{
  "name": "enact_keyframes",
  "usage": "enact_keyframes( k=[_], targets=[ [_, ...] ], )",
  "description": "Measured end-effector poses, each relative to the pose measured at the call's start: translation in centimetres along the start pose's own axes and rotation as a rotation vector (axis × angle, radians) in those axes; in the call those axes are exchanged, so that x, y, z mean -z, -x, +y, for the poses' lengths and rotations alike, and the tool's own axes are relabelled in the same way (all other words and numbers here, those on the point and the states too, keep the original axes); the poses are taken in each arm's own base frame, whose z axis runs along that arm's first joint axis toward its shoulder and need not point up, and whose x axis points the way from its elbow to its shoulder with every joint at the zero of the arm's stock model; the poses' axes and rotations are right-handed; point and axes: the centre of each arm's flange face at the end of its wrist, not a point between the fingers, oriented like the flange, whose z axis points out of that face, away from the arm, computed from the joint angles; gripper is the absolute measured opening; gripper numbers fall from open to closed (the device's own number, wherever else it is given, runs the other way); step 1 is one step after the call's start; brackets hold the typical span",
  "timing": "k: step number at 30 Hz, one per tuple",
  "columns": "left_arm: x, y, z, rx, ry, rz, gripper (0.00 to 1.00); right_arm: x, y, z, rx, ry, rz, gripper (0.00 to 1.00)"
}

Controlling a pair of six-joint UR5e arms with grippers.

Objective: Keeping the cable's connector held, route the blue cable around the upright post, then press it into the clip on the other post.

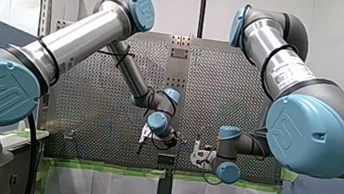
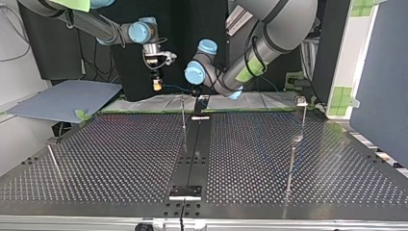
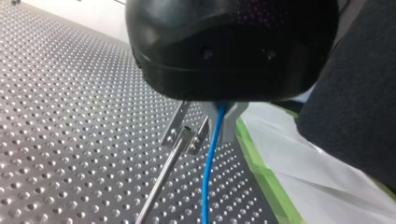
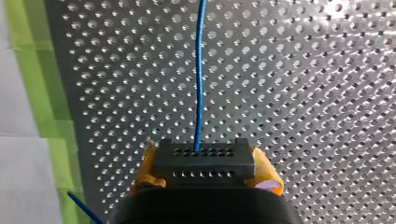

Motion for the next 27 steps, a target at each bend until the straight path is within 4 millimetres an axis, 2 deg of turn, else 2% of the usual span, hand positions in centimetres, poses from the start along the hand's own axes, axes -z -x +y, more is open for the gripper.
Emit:
enact_keyframes(
  k=[15, 18, 22, 27],
  targets=[
    [-1.0, 0.3, -0.3, 0.061, -0.005, -0.082, 0.01, -1.1, 0.7, 1.5, -0.013, -0.008, 0.001, 0.0],
    [-1.3, -0.3, -0.3, 0.079, -0.006, -0.083, 0.01, -1.4, 0.7, 1.9, -0.015, -0.007, 0.003, 0.0],
    [-2.2, -2.1, -0.2, 0.105, -0.021, -0.082, 0.01, -2.1, 0.5, 2.6, -0.012, 0.002, 0.0, 0.0],
    [-2.9, -2.7, -0.1, 0.155, -0.036, -0.109, 0.01, -3.0, 0.1, 3.5, 0.0, 0.016, -0.005, 0.0]
  ],
)
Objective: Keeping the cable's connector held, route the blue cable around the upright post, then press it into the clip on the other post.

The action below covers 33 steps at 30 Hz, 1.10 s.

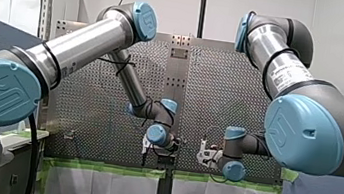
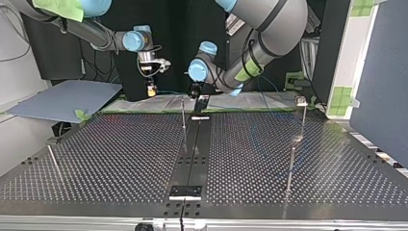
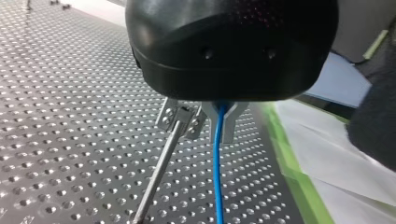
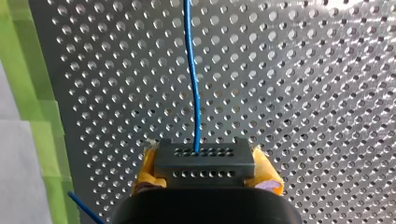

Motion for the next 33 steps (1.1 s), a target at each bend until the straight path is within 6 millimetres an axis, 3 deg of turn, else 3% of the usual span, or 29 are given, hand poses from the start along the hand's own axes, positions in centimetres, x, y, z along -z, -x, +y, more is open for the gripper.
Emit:
enact_keyframes(
  k=[10, 19, 28, 33],
  targets=[
    [-1.0, 0.1, 0.6, 0.08, -0.016, -0.048, 0.01, -1.9, -0.8, 2.6, 0.008, 0.04, 0.011, 0.0],
    [-1.7, 0.2, 1.1, 0.135, -0.056, -0.067, 0.01, -2.4, -1.1, 4.4, 0.017, 0.07, 0.009, 0.0],
    [-2.2, 0.4, 1.4, 0.19, -0.106, -0.067, 0.01, -2.3, -0.9, 5.0, 0.032, 0.082, -0.012, 0.0],
    [-2.8, 0.4, 2.9, 0.238, -0.104, -0.062, 0.01, -2.2, -0.8, 5.0, 0.038, 0.083, -0.018, 0.0]
  ],
)
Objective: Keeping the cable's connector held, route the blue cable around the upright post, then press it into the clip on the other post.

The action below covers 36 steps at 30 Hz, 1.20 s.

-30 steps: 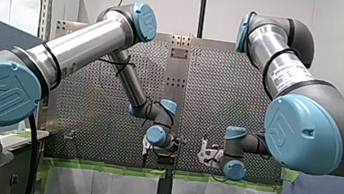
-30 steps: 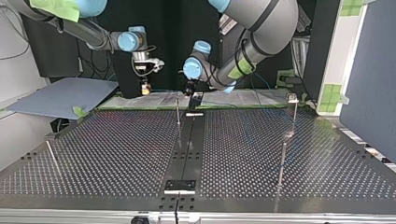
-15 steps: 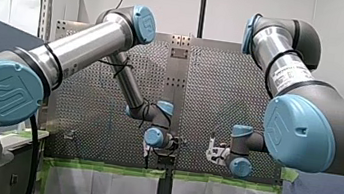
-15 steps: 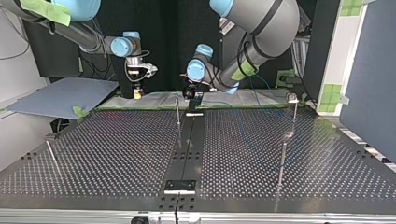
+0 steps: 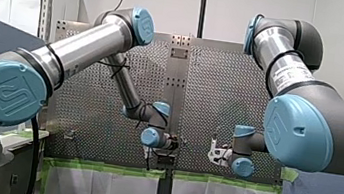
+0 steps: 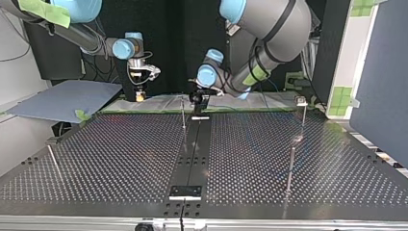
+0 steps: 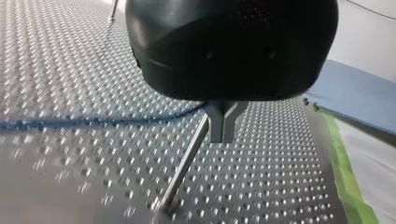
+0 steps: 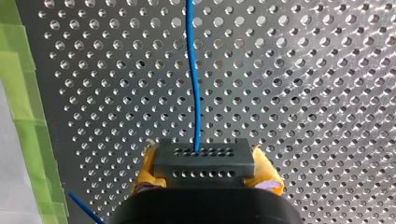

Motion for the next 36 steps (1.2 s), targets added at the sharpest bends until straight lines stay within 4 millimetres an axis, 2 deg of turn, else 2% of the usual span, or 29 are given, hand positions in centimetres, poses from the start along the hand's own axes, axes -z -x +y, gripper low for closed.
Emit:
enact_keyframes(
  k=[9, 26, 36],
  targets=[
    [-0.4, 0.3, 1.8, 0.03, 0.0, 0.015, 0.01, -0.6, -0.4, -0.2, 0.01, -0.022, 0.009, 0.0],
    [-0.4, -0.6, 1.8, 0.088, -0.055, 0.058, 0.01, -1.7, -0.9, -0.1, 0.011, -0.026, 0.03, 0.0],
    [-1.2, 0.3, 2.2, 0.105, -0.065, 0.05, 0.01, -2.3, -1.3, 0.3, 0.006, -0.019, 0.052, 0.0]
  ],
)
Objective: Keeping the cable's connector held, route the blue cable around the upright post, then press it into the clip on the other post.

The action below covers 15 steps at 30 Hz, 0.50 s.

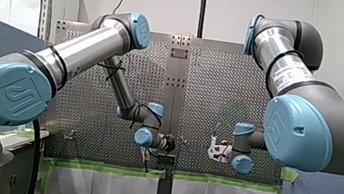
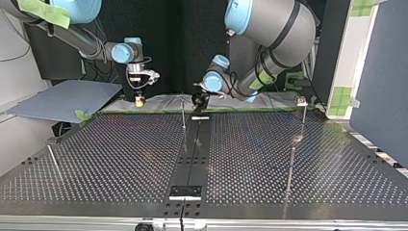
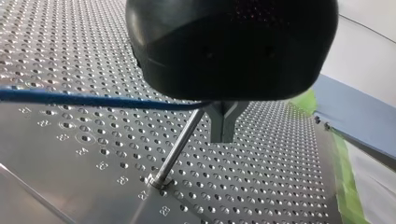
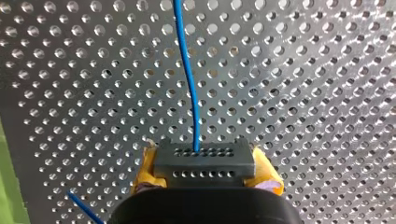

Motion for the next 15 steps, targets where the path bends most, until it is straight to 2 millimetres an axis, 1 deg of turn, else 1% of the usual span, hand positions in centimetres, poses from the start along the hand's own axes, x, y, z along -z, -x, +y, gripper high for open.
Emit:
enact_keyframes(
  k=[10, 15],
  targets=[
    [-0.3, 0.5, 0.1, 0.012, -0.013, -0.003, 0.01, -1.7, -0.9, 0.9, -0.01, 0.01, 0.033, 0.0],
    [-0.5, 0.8, 0.3, 0.015, -0.006, -0.014, 0.01, -2.2, -1.2, 1.4, -0.01, 0.018, 0.041, 0.0]
  ],
)
